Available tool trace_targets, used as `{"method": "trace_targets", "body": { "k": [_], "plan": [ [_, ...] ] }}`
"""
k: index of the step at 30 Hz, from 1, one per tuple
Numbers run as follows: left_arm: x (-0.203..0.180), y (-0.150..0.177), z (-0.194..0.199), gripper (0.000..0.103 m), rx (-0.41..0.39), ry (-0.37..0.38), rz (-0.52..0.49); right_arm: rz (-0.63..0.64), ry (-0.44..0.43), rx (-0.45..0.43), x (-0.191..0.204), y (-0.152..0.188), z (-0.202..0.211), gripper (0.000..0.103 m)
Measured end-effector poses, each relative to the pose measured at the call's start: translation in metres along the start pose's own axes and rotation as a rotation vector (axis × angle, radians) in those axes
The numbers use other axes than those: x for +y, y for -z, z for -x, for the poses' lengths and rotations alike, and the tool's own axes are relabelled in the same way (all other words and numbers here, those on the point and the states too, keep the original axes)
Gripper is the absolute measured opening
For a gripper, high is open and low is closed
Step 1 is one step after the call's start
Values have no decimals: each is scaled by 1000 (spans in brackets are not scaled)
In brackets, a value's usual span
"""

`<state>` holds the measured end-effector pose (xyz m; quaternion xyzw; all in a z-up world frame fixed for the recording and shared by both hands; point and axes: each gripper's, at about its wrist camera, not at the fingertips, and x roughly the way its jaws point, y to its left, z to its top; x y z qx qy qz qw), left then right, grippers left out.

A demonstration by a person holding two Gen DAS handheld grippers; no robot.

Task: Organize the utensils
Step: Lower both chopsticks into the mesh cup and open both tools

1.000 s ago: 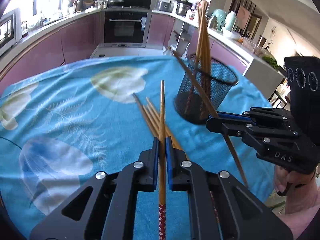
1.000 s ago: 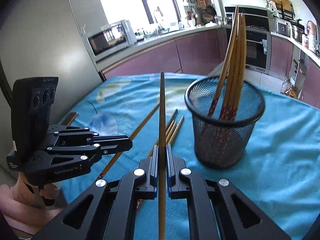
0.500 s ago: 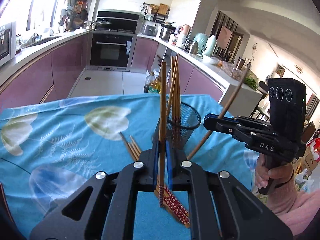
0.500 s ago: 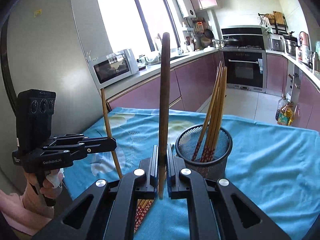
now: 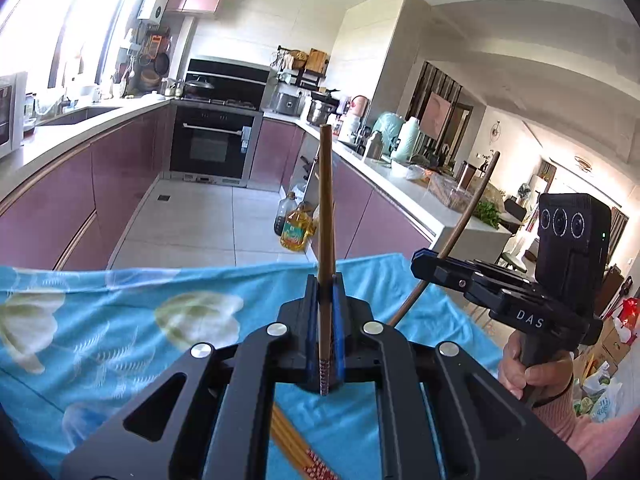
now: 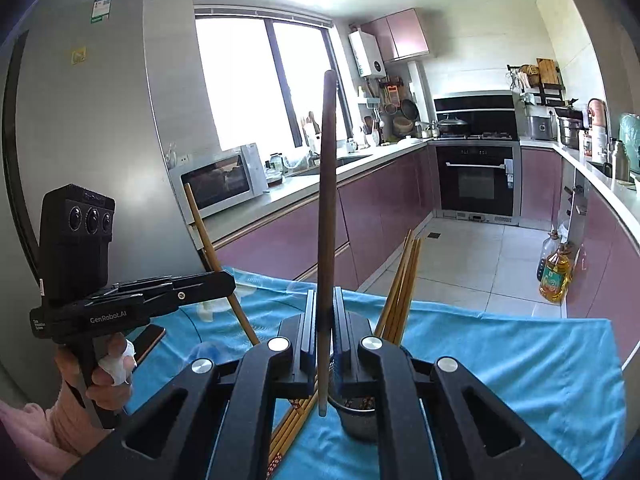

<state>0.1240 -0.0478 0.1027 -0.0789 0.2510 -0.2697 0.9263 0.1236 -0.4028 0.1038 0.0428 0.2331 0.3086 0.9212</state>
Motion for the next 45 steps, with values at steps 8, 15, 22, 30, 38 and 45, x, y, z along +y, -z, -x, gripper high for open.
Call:
{"method": "trace_targets", "body": {
  "k": [8, 15, 22, 30, 38, 45],
  "plan": [
    [-23, -33, -15, 8, -43, -9, -49, -23, 29, -35, -11, -11, -1, 6],
    [-31, -36, -37, 8, -18, -19, -49, -37, 48, -45, -19, -16, -8, 6],
    [-25, -46, -43, 8, -41, -2, -27, -61, 63, -1, -28, -4, -19, 6],
    [-30, -43, -51, 8, -5, -2, -72, -62, 73, 53, -35, 2, -30, 6],
    [-36, -28, -69, 8, 113, -21, -133, -56, 72, 161, -37, 14, -47, 6],
    [-31, -15, -105, 8, 252, -34, -148, -78, 83, 229, -41, 21, -65, 8]
  ]
}}
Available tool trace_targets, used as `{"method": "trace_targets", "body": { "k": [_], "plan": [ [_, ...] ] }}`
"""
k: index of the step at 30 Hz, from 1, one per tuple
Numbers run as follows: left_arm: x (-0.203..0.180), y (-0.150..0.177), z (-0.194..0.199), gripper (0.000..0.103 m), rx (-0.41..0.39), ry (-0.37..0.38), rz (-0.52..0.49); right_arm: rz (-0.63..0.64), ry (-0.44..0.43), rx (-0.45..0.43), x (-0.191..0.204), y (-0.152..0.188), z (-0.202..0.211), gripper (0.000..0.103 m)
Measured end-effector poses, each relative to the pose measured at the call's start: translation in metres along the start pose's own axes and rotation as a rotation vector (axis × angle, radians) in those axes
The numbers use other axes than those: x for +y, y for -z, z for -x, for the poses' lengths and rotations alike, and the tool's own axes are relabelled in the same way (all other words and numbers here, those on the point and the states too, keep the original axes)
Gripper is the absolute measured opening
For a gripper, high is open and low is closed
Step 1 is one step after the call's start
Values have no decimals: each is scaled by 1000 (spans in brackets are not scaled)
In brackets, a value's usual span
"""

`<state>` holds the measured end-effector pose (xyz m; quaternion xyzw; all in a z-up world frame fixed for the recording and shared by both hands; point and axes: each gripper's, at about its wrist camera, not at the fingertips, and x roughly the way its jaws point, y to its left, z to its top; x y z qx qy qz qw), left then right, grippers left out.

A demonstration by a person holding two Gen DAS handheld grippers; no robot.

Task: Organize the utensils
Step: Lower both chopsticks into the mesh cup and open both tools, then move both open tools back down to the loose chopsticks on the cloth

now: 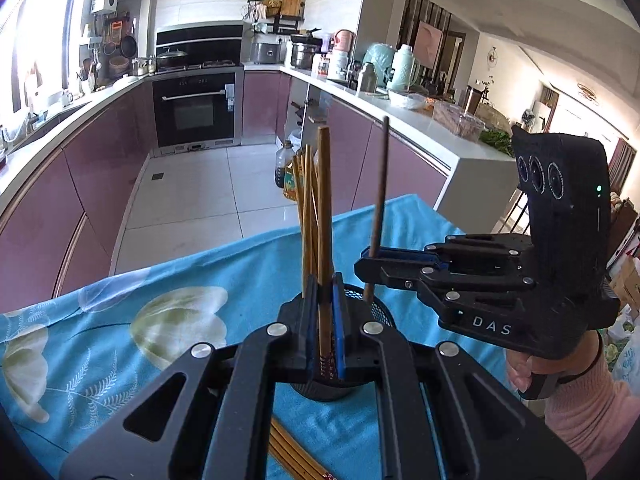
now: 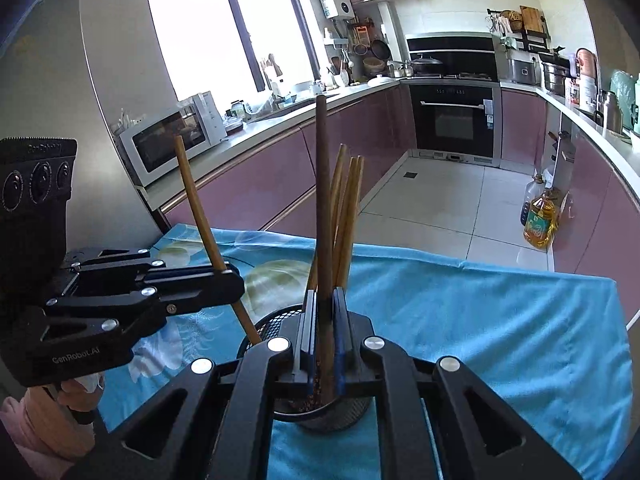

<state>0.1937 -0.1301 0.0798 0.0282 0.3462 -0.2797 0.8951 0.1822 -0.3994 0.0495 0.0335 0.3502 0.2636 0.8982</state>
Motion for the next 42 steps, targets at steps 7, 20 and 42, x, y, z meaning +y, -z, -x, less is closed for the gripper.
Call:
{"method": "trace_targets", "body": {
  "k": [7, 20, 42],
  "plan": [
    [11, 1, -27, 11, 34, -13, 27, -35, 8, -8, -5, 1, -2, 8],
    [22, 51, 16, 45, -120, -133, 61, 10, -61, -87, 19, 29, 31, 37],
    [59, 193, 15, 60, 64, -257, 208, 88, -75, 186, 81, 115, -42, 50]
  ]
}}
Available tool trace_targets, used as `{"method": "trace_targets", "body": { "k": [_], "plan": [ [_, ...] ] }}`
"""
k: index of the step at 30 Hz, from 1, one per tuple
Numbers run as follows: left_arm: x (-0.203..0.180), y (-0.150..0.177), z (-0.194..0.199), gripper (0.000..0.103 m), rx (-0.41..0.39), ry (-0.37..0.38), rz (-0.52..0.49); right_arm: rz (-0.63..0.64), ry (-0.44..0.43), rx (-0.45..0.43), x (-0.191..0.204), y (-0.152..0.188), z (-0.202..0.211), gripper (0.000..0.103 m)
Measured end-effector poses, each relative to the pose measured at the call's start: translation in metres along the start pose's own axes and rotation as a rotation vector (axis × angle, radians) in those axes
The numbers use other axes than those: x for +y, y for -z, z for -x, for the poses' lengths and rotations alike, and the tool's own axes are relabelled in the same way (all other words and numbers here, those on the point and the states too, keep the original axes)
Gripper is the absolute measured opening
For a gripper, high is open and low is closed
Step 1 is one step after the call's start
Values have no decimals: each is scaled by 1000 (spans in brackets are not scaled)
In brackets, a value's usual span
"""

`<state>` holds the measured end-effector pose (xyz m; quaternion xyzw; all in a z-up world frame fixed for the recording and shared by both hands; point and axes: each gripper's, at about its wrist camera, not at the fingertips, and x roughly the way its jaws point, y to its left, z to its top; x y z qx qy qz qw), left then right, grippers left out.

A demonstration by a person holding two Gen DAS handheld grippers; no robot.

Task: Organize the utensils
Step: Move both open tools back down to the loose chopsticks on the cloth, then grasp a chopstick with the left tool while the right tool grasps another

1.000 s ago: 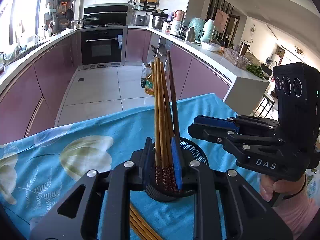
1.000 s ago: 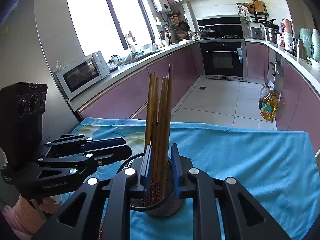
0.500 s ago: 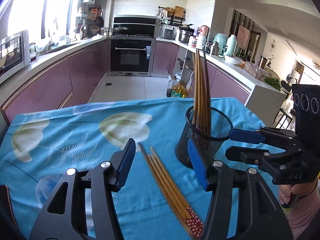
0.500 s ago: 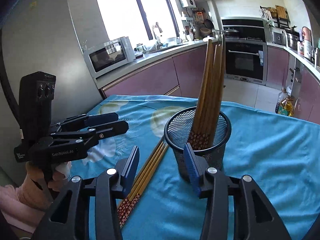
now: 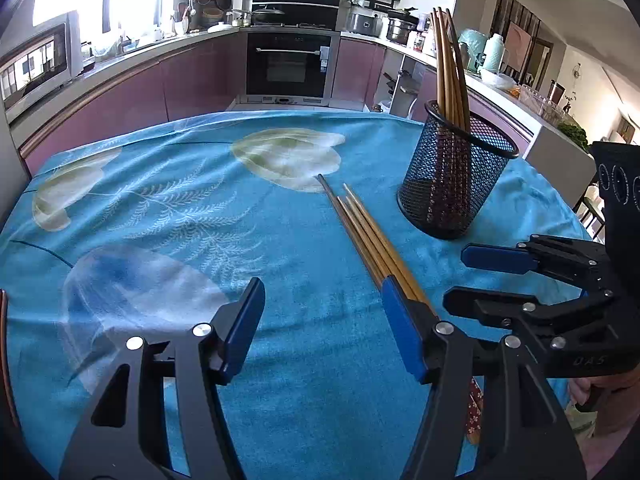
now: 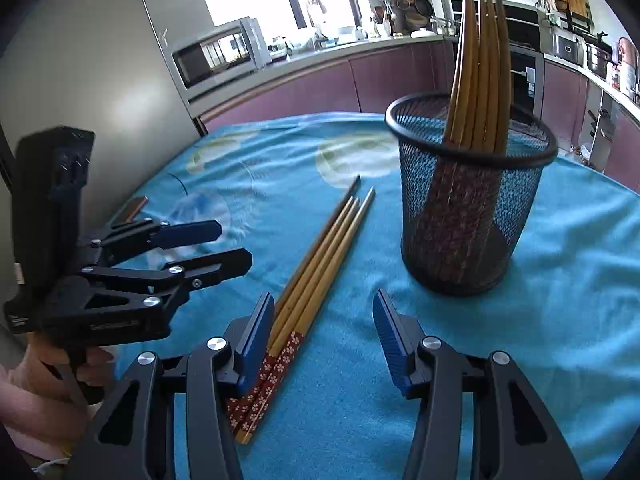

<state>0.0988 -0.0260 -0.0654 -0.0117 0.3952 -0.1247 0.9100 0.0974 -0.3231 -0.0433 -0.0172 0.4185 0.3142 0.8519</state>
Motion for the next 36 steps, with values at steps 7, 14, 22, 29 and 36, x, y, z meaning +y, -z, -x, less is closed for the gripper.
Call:
{"method": "trace_targets", "body": {
  "k": [7, 14, 22, 29, 36],
  "plan": [
    [-6, 5, -6, 60, 26, 6, -18, 10, 53, 34, 5, 9, -13, 41],
    [-11, 5, -13, 60, 49, 8, -35, 25, 90, 44, 5, 10, -13, 37],
    [-22, 1, -23, 60, 71, 10, -72, -3, 92, 48, -3, 11, -8, 34],
    [-25, -2, -30, 58, 84, -15, -92, -9, 85, 49, -4, 11, -9, 34],
    [-22, -1, -29, 50, 96, -4, -85, -1, 87, 52, -4, 8, -12, 34]
  ]
}}
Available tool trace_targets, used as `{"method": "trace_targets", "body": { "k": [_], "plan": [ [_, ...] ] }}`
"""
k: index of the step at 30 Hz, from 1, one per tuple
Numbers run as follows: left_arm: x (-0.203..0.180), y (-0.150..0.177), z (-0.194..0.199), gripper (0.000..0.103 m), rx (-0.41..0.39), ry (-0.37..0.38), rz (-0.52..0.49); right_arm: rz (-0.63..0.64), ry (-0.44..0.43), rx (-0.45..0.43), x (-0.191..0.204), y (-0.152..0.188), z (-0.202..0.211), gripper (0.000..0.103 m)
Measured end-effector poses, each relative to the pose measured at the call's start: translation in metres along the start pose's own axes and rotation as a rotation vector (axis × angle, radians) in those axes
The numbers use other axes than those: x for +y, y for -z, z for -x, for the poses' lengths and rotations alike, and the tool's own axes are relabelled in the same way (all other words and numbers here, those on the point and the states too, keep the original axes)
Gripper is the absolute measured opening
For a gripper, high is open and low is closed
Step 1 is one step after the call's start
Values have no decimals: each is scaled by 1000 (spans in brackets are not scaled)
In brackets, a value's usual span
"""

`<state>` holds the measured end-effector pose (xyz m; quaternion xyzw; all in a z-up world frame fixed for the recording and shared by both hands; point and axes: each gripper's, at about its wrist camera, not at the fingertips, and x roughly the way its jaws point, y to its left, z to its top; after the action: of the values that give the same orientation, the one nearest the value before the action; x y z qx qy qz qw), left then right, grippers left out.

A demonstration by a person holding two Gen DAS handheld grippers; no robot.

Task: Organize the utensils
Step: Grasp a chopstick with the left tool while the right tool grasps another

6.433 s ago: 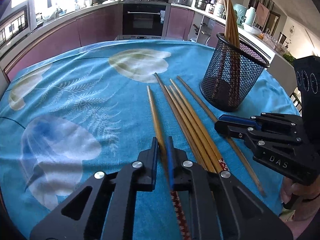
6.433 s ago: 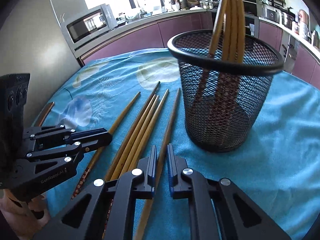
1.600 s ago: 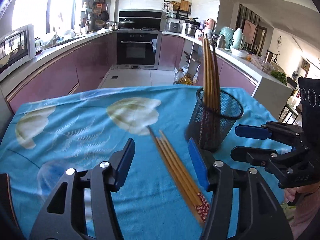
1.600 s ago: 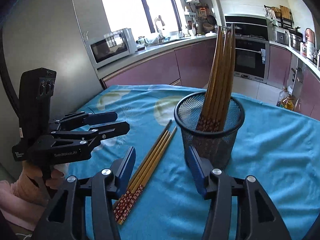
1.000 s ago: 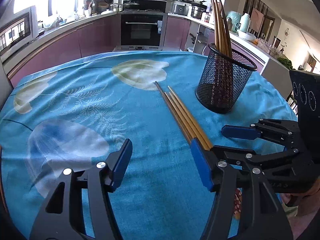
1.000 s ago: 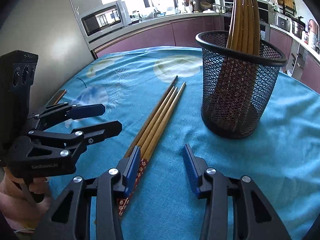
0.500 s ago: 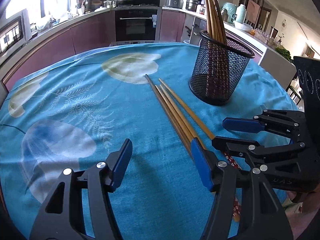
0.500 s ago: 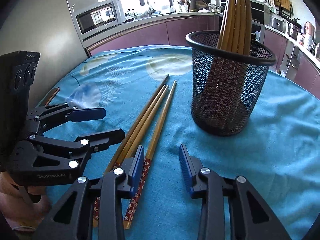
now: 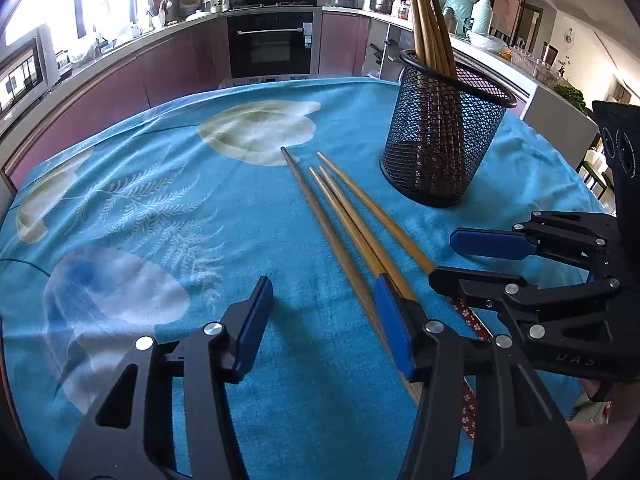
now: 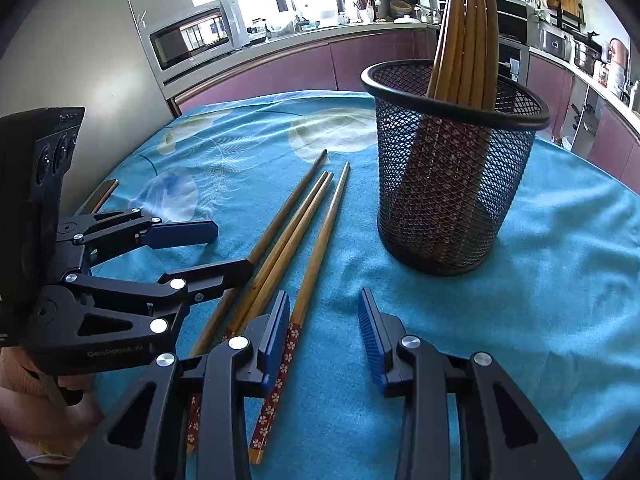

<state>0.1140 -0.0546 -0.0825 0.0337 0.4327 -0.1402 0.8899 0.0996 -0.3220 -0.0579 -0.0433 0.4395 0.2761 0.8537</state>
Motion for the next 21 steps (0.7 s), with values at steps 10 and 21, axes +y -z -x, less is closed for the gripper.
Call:
{"method": "trace_targets", "body": {
  "k": [10, 21],
  "plan": [
    [5, -7, -8, 21, 14, 53, 30, 31, 17, 9, 8, -13, -13, 24],
    [13, -2, -3, 9, 15, 67, 90, -82, -34, -25, -12, -9, -5, 6]
  ]
}}
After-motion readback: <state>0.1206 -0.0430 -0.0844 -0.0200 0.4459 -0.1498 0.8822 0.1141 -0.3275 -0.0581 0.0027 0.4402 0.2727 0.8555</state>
